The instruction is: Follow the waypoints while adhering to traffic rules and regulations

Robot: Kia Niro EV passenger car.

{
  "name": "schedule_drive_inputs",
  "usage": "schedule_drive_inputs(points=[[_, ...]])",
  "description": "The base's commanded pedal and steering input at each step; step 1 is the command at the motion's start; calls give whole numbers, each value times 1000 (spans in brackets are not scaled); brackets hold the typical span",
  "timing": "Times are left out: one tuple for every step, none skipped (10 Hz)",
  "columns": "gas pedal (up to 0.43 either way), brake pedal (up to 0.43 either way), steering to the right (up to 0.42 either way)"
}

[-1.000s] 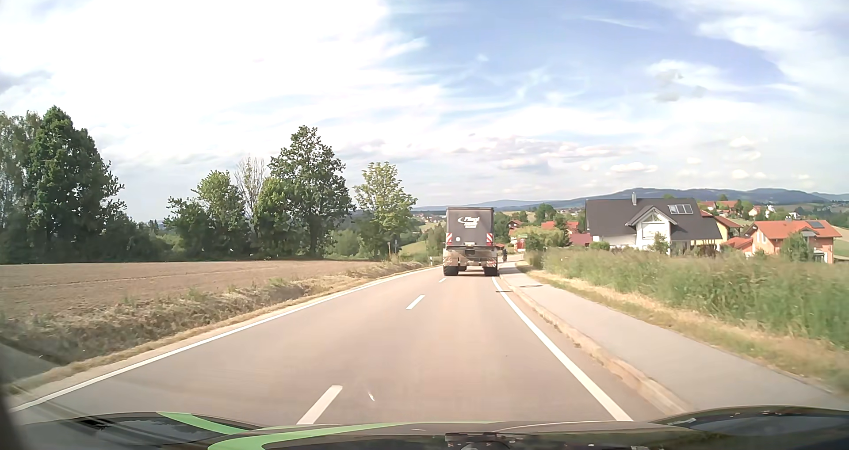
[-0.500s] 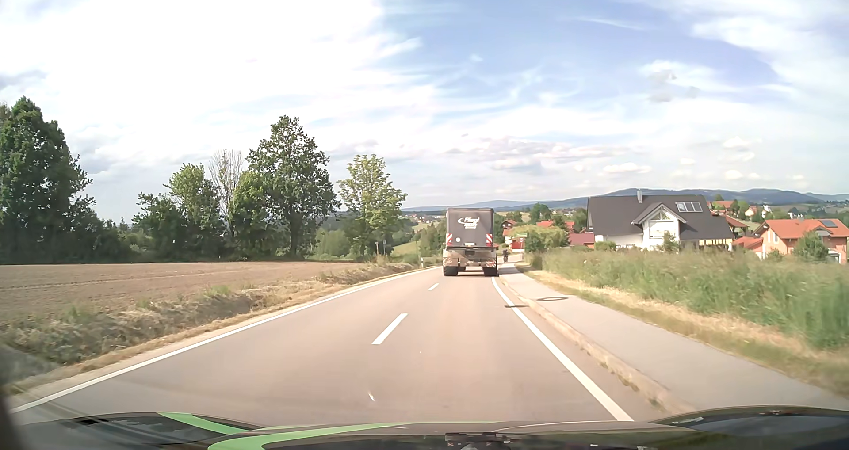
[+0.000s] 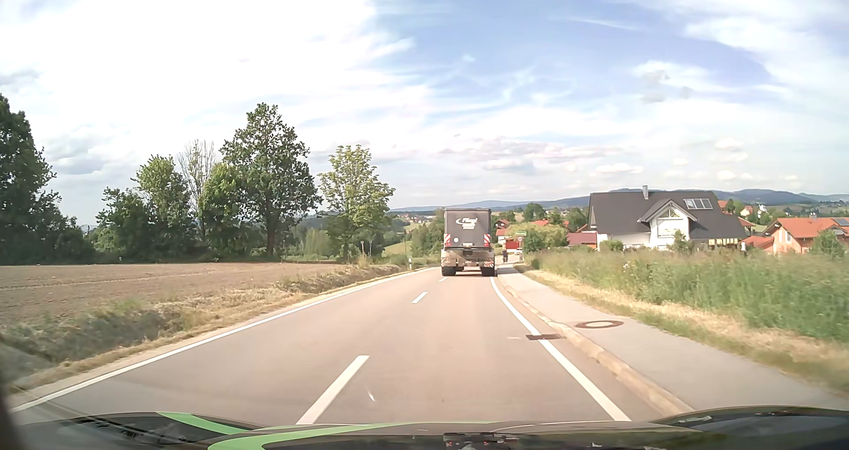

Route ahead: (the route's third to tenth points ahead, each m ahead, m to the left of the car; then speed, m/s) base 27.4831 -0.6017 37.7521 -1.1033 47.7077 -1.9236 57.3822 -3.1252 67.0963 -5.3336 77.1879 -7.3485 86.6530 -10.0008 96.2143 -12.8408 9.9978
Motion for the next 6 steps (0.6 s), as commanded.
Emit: schedule_drive_inputs(points=[[28, 0, 13], [28, 0, 13], [28, 0, 12], [28, 0, 12], [28, 0, 12], [28, 0, 11]])
